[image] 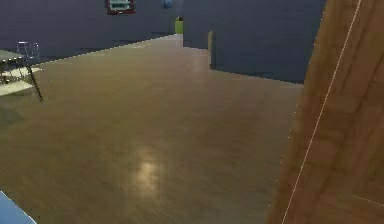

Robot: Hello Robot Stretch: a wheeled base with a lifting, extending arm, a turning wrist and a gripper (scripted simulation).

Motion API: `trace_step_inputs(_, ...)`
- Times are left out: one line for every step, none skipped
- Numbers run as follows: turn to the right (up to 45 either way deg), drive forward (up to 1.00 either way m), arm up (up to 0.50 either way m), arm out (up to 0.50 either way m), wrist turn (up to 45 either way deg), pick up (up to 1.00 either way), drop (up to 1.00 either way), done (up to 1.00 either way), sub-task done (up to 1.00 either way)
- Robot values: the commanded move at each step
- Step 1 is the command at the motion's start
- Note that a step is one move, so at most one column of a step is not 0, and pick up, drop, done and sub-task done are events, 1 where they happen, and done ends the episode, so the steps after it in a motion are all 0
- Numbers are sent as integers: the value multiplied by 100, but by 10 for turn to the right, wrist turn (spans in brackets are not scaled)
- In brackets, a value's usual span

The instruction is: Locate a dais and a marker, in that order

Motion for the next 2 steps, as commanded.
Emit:
trace_step_inputs(0,100,0,0,0,0,0,0,0)
trace_step_inputs(0,100,0,0,0,0,0,0,0)
